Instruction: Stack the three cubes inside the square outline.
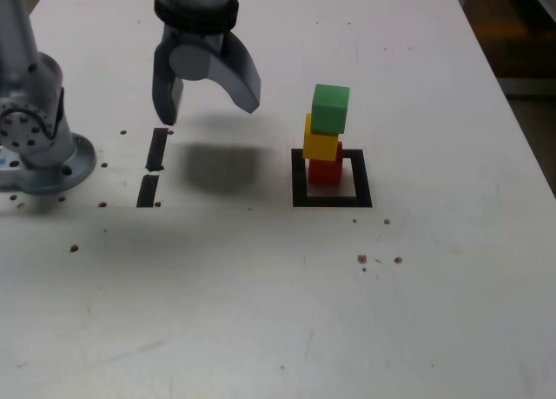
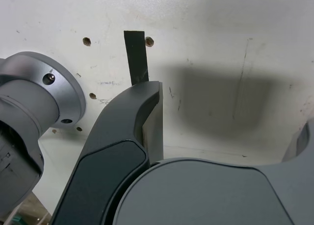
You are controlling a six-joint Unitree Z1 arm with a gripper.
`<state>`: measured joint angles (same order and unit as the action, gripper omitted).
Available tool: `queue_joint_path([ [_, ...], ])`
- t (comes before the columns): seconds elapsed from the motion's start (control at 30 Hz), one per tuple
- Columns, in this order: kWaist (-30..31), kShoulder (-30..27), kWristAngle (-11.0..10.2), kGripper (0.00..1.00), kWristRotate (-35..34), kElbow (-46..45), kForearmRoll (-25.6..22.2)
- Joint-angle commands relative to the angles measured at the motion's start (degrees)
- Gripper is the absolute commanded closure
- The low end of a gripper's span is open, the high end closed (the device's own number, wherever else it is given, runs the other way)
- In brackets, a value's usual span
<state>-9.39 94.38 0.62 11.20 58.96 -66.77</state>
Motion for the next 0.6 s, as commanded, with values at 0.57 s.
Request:
queue_joint_path([
  [0.57,0.0,2.24,-1.74,0.02,0.4,-2.22,3.01],
])
